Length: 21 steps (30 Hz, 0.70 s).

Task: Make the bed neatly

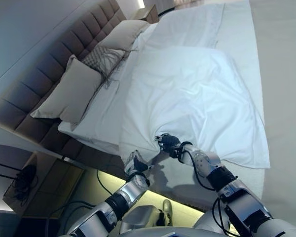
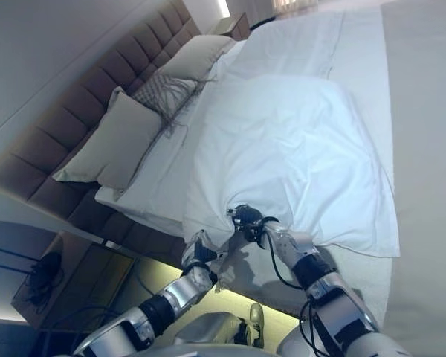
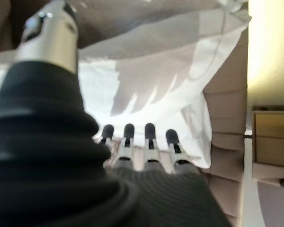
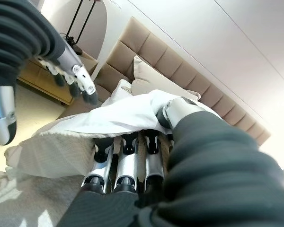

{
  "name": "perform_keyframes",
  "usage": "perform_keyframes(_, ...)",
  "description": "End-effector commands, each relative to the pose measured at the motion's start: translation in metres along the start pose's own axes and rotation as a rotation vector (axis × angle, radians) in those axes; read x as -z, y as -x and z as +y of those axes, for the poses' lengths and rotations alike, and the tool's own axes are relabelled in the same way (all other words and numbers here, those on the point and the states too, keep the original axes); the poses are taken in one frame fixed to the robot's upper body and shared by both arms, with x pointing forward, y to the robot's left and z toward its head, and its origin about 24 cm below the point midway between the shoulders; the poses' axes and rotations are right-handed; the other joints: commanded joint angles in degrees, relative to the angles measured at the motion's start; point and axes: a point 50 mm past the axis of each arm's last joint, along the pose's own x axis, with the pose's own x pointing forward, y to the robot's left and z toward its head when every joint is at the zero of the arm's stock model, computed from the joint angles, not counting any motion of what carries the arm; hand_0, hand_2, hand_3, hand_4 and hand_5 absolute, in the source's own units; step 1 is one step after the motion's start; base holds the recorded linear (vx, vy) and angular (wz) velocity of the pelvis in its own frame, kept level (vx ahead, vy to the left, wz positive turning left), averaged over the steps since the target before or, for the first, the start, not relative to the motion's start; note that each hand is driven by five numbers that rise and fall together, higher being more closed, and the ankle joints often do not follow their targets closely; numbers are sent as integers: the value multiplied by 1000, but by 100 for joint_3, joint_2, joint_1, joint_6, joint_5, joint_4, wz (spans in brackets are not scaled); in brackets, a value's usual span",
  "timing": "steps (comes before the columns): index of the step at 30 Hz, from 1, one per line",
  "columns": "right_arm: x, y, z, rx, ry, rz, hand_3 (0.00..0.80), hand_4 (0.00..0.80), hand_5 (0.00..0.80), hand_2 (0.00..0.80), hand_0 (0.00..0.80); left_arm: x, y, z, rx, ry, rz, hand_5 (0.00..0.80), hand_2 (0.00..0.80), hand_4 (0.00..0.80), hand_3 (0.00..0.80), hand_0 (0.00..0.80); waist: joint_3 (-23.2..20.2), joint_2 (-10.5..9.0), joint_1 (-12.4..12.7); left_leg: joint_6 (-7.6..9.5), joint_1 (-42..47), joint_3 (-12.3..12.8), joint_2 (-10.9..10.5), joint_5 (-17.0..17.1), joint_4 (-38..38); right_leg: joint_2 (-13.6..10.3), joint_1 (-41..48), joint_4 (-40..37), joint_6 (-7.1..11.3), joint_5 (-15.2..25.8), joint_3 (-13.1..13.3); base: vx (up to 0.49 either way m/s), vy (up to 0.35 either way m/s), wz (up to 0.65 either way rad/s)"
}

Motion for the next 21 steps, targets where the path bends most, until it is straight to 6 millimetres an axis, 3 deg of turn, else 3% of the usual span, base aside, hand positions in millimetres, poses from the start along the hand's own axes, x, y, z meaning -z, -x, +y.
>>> perform_keyframes(1,-28,-3,58,-235,-48,-126,800,800,800,800,800,-20,-9,18,-146,-9,-81,0,0,0,0,0,-120,-118,-1,146,-343,-180,301,81,705,-331,263,-1857,325,2788,-38,0,0,0)
perform_keyframes(9,-22,-2,71,-265,-71,-124,800,800,800,800,800,-38,-11,28,-249,26,-130,0,0,0,0,0,-88,-173,-67,137,-430,-172,330,167,732,-366,187,-1824,367,2886,-21,4,0,0)
perform_keyframes(21,-24,-2,78,-263,-82,-126,800,800,800,800,800,-57,-6,23,-170,129,-160,0,0,0,0,0,32,-98,-90,175,-577,-187,306,277,768,-425,-50,-1582,350,2938,51,-1,11,0)
